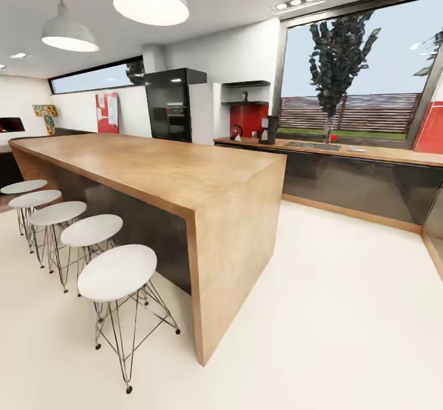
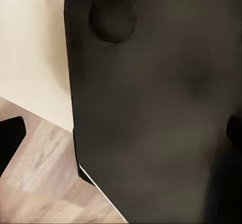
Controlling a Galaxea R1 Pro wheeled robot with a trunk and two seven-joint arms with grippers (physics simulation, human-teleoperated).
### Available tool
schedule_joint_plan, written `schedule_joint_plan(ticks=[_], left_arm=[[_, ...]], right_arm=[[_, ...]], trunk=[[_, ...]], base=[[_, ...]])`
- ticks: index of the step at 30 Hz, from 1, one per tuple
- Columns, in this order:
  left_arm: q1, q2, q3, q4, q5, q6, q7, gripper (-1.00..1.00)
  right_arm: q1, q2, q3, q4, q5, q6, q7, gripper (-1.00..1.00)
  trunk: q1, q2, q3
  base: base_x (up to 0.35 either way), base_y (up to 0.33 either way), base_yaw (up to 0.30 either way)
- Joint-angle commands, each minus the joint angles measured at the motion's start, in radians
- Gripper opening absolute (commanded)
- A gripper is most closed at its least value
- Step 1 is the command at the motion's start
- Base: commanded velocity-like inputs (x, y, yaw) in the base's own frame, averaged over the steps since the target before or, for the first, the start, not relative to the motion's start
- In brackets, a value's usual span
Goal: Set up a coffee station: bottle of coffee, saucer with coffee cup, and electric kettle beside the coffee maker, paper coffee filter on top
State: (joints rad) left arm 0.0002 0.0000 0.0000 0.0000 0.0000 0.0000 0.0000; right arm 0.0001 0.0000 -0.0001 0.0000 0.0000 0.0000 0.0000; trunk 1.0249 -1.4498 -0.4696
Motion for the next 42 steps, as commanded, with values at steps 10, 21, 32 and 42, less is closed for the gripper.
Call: schedule_joint_plan(ticks=[10,21,32,42], left_arm=[[0.000,-0.006,0.001,-0.005,0.002,-0.004,-0.003,1.00],[0.000,-0.005,0.004,-0.005,0.002,-0.005,-0.003,1.00],[0.000,-0.005,0.003,-0.005,-0.001,-0.005,-0.003,1.00],[0.000,-0.006,-0.002,-0.006,0.001,-0.006,-0.003,1.00]], right_arm=[[-0.003,0.043,0.002,-0.043,0.001,-0.014,-0.001,1.00],[-0.014,0.047,0.000,-0.090,-0.001,-0.033,-0.002,1.00],[-0.014,0.048,0.002,-0.096,-0.001,-0.033,-0.002,1.00],[-0.014,0.046,-0.001,-0.116,-0.002,-0.033,0.004,1.00]], trunk=[[0.000,0.000,0.000],[0.000,0.000,0.000],[0.000,0.000,0.000],[0.000,0.000,0.000]], base=[[0.000,0.000,0.000],[0.000,0.000,0.000],[0.000,0.000,0.000],[0.000,0.000,-0.068]])
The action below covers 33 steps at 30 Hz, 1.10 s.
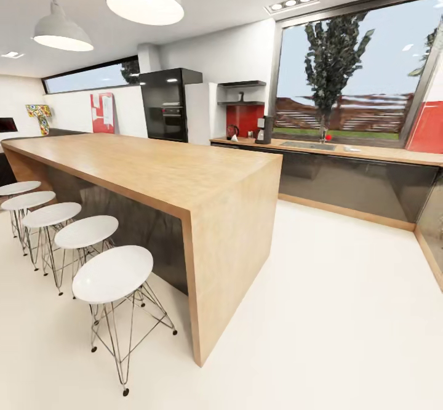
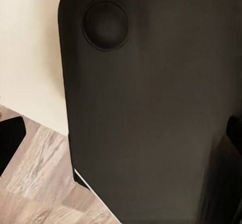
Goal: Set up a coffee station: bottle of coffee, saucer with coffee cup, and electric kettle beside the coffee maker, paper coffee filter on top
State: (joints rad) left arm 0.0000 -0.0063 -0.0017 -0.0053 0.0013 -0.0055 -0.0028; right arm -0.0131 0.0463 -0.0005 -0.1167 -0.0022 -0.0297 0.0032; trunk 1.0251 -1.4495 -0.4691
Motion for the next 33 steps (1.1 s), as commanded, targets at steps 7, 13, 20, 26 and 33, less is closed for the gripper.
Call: schedule_joint_plan(ticks=[7,13,20,26,33], left_arm=[[-0.001,-0.003,-0.002,-0.007,-0.001,0.000,0.000,1.00],[-0.002,-0.002,0.000,-0.011,0.001,0.001,0.000,1.00],[-0.010,-0.002,0.000,-0.014,0.000,0.001,0.001,1.00],[-0.012,-0.003,0.000,-0.015,0.001,0.001,0.007,1.00],[-0.012,-0.003,0.001,-0.015,0.002,0.001,0.008,1.00]], right_arm=[[-0.001,0.000,-0.002,-0.039,-0.001,-0.002,0.000,1.00],[-0.001,0.000,-0.002,-0.049,-0.002,-0.001,0.000,1.00],[-0.001,0.000,-0.003,-0.050,-0.005,-0.001,-0.001,1.00],[-0.001,0.000,-0.003,-0.051,-0.005,-0.002,-0.001,1.00],[-0.001,0.001,-0.003,-0.052,-0.005,-0.001,-0.002,1.00]], trunk=[[0.000,0.000,-0.001],[0.000,0.000,-0.001],[-0.023,0.042,0.018],[-0.046,0.084,0.037],[-0.073,0.133,0.059]], base=[[0.000,0.000,-0.256],[0.000,0.000,-0.265],[0.000,0.000,-0.265],[0.000,0.000,-0.261],[0.000,0.000,-0.062]])
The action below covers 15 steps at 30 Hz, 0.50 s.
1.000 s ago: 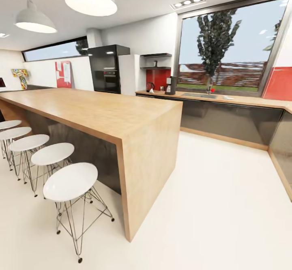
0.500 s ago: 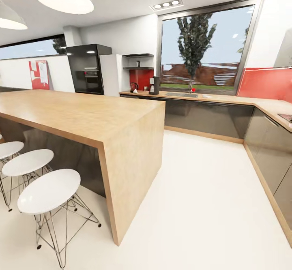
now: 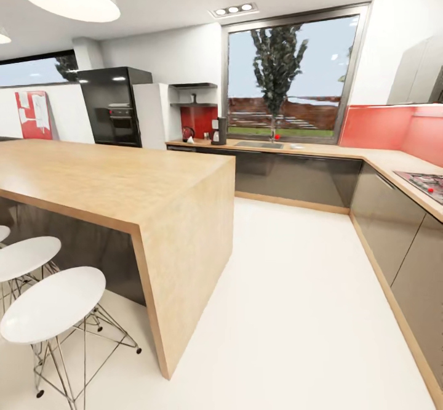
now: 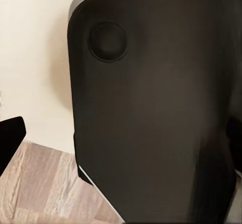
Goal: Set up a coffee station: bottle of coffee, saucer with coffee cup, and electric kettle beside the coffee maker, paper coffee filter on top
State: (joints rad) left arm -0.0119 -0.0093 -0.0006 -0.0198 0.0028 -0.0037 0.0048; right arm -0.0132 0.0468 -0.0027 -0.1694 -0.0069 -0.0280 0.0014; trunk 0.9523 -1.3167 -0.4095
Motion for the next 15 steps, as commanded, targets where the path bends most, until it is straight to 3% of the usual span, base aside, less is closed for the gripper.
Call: schedule_joint_plan(ticks=[1,8,15], left_arm=[[0.000,0.000,0.000,0.000,0.000,0.000,0.001,1.00],[-0.002,0.000,0.002,0.000,0.000,0.002,0.007,1.00],[-0.002,0.001,0.002,0.000,0.000,0.002,0.007,1.00]], right_arm=[[-0.001,0.000,0.000,0.001,-0.001,-0.003,0.000,1.00],[-0.001,-0.001,0.000,0.001,-0.001,-0.004,0.000,1.00],[-0.001,-0.001,0.000,0.002,-0.001,-0.004,0.000,1.00]], trunk=[[-0.004,0.007,0.002],[-0.031,0.056,0.024],[-0.058,0.105,0.046]], base=[[0.000,0.000,-0.003],[0.000,0.000,-0.023],[0.000,0.000,-0.219]])
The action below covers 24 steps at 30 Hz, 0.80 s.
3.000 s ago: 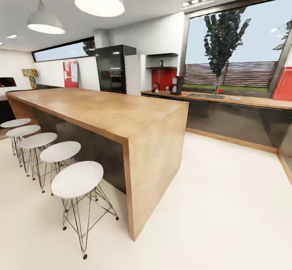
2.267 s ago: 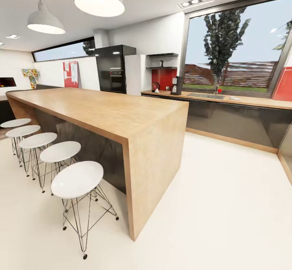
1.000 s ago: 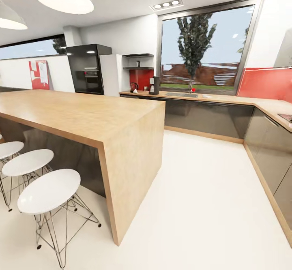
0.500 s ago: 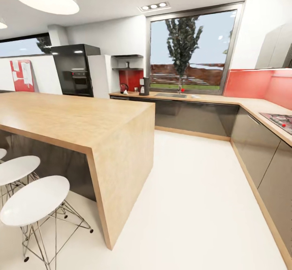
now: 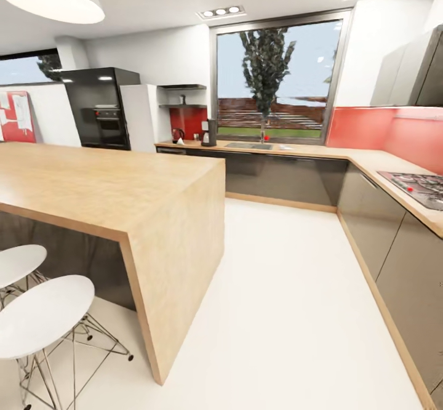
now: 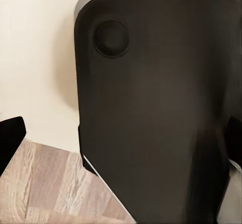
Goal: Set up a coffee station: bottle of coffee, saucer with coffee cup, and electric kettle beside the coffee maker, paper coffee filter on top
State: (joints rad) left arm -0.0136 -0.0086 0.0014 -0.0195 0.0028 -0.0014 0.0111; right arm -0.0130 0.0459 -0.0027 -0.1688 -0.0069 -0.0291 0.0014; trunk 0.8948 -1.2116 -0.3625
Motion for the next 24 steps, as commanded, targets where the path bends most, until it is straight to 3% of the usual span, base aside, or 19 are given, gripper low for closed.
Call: schedule_joint_plan(ticks=[1,24], left_arm=[[0.000,0.000,0.000,0.000,0.000,0.000,0.001,1.00],[-0.002,-0.001,0.000,-0.001,0.000,0.000,0.001,1.00]], right_arm=[[-0.001,0.000,0.000,0.001,-0.001,-0.003,0.000,1.00],[-0.001,0.001,0.000,0.002,-0.001,-0.003,0.000,1.00]], trunk=[[-0.004,0.007,0.002],[-0.092,0.168,0.074]], base=[[0.000,0.000,-0.257],[0.000,0.000,-0.264]])
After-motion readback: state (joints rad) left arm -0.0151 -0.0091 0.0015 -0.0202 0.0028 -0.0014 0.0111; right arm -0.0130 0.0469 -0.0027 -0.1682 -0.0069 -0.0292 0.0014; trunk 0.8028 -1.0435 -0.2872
